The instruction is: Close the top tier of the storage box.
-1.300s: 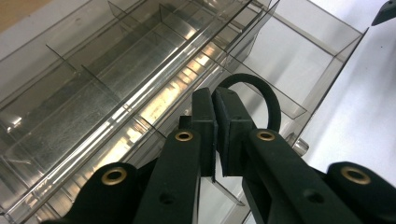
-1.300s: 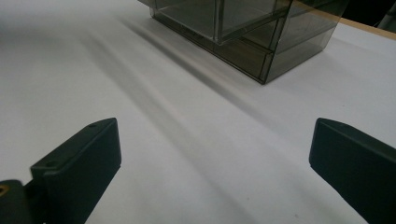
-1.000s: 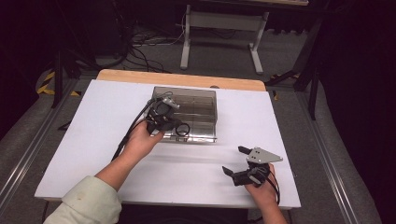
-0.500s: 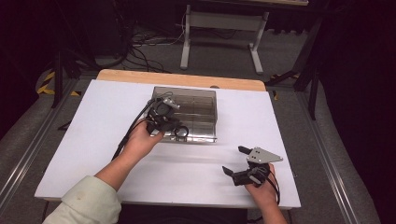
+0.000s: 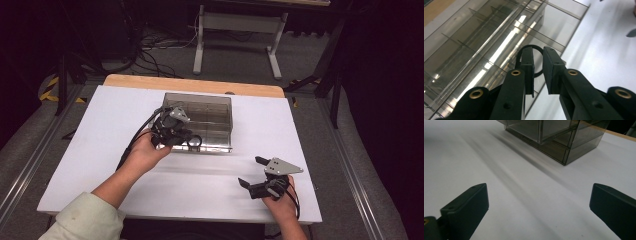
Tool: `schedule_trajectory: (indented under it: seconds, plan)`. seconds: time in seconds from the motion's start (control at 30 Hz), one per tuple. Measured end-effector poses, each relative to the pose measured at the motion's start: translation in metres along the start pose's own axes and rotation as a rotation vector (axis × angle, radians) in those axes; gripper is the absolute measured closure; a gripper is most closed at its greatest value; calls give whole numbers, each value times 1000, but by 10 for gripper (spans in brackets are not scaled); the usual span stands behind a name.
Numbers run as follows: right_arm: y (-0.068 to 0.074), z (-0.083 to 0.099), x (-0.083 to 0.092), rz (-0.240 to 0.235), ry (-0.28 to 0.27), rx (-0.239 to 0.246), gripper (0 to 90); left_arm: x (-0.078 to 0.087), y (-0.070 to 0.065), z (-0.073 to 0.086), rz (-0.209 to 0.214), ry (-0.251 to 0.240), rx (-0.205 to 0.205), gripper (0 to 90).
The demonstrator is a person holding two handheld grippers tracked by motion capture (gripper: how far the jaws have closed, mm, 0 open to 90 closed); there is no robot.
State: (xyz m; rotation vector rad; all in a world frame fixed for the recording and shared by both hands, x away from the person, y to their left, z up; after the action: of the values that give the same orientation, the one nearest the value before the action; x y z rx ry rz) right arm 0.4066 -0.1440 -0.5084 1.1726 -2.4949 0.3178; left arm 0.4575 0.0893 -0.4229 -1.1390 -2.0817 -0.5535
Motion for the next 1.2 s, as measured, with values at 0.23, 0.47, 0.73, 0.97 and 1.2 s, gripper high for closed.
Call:
schedule_trajectory:
  seconds: [0.23,0.47,0.73,0.97,1.2]
  plan:
    - [0,0,0,0,0,1,28,4,-10,5,72,17,-96,846]
    - [1,0,0,-2,2,2,28,6,-16,9,104,38,-148,882]
    - [1,0,0,-3,1,2,28,4,-18,16,129,86,-168,898]
    - [1,0,0,-3,1,2,28,0,-20,23,135,150,-180,898]
    - [1,0,0,-2,2,3,28,-8,-19,34,133,241,-187,898]
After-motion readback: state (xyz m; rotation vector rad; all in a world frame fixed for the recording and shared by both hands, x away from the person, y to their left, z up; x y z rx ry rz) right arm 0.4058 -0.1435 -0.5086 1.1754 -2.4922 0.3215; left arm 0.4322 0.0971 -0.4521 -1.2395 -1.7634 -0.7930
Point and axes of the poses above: each handheld gripper's, and its own axes: x roughly backward along the jaws, z roughly out of its underside, y roughly to its left, the point moved 9 cm from there along -x, roughly forward along the jaws, and after that the axes turned 1 degree about -y, right-handed, at the moved point
